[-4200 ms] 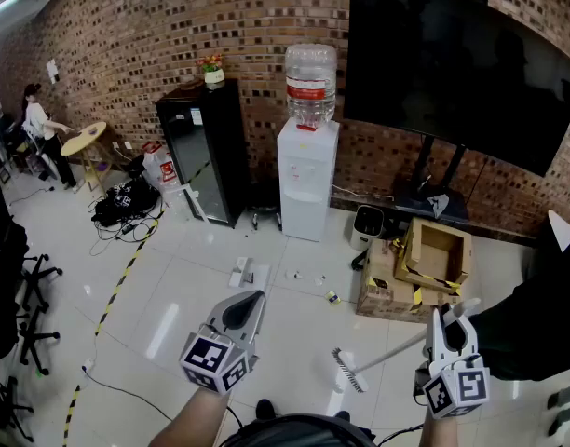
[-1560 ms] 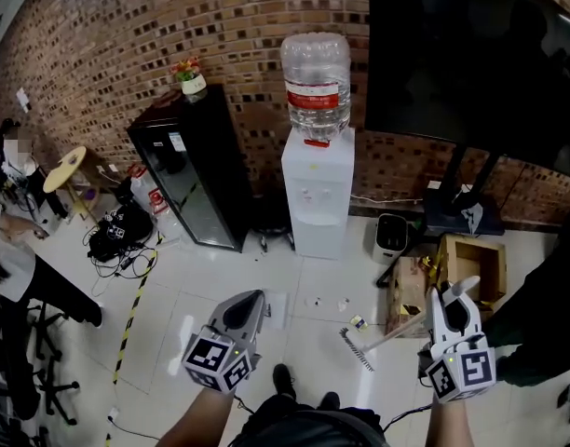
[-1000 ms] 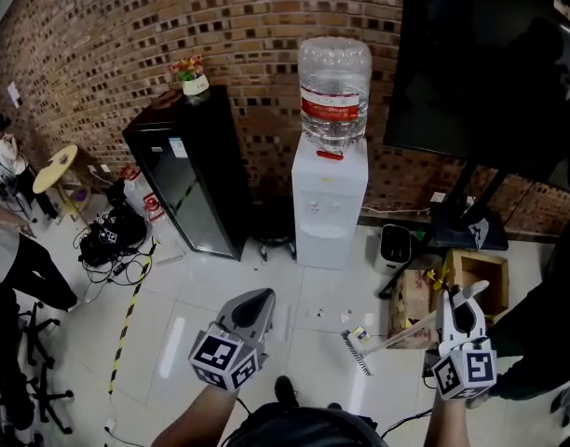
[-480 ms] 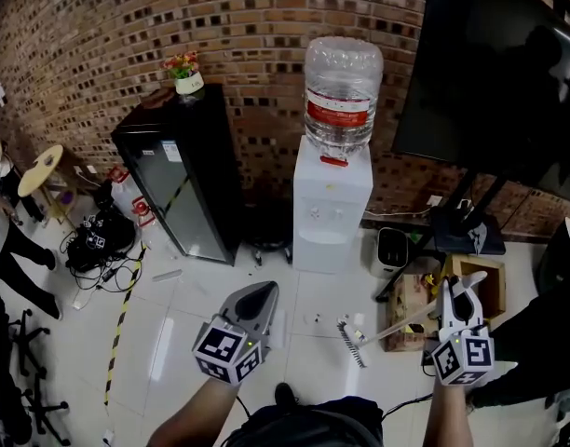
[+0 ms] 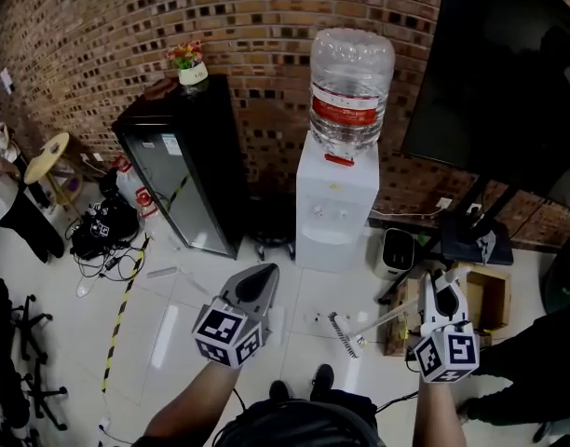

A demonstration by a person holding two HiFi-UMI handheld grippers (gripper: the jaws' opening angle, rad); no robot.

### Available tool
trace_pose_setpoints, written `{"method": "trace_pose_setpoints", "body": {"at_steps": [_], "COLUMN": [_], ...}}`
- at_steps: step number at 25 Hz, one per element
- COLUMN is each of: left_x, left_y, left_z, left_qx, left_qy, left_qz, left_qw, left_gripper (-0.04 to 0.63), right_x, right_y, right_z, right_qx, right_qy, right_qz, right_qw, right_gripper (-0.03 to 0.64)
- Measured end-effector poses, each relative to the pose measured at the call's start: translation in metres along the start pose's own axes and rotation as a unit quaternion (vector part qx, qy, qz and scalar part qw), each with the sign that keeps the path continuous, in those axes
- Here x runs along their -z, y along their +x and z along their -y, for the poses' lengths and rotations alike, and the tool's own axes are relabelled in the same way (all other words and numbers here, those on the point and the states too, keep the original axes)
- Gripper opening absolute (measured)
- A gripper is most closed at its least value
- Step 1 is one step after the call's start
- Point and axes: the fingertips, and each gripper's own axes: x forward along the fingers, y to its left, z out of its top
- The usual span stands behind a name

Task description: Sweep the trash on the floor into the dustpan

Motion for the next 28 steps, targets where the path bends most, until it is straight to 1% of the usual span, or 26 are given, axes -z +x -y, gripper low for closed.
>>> {"method": "trace_pose_setpoints", "body": {"at_steps": [4, 7, 10, 14, 19, 23, 24, 26, 28], "left_x": [-0.003, -0.005, -0.006, -0.010, 0.016, 0.034, 0.040, 0.055, 0.072], "left_y": [0.031, 0.055, 0.080, 0.106, 0.127, 0.142, 0.143, 0.145, 0.149], "left_z": [0.005, 0.007, 0.020, 0.016, 0.003, -0.020, -0.026, -0.038, -0.051], "left_qx": [-0.011, -0.033, -0.030, -0.025, -0.014, 0.000, 0.004, 0.002, -0.003], "left_qy": [0.016, 0.003, -0.008, -0.014, -0.004, -0.026, -0.026, -0.016, -0.007], "left_qz": [-0.012, -0.011, -0.009, 0.002, -0.018, -0.012, -0.013, -0.029, -0.054], "left_qw": [0.9997, 0.9994, 0.9995, 0.9996, 0.9997, 0.9996, 0.9996, 0.9994, 0.9985], "left_gripper": [0.006, 0.006, 0.006, 0.006, 0.006, 0.006, 0.006, 0.006, 0.006], "right_x": [0.006, 0.012, 0.016, 0.023, 0.064, 0.093, 0.101, 0.118, 0.133], "right_y": [0.017, 0.031, 0.041, 0.067, 0.096, 0.118, 0.122, 0.127, 0.134], "right_z": [0.006, 0.019, 0.039, 0.052, 0.055, 0.060, 0.060, 0.058, 0.055], "right_qx": [-0.025, -0.045, -0.051, -0.052, -0.037, -0.006, 0.003, 0.018, 0.031], "right_qy": [0.003, 0.012, 0.022, 0.016, 0.013, -0.002, -0.007, -0.011, -0.011], "right_qz": [0.004, -0.003, -0.007, -0.005, -0.030, -0.040, -0.042, -0.047, -0.054], "right_qw": [1.000, 0.999, 0.998, 0.999, 0.999, 0.999, 0.999, 0.999, 0.998], "right_gripper": [0.101, 0.101, 0.101, 0.101, 0.101, 0.101, 0.099, 0.098, 0.098]}}
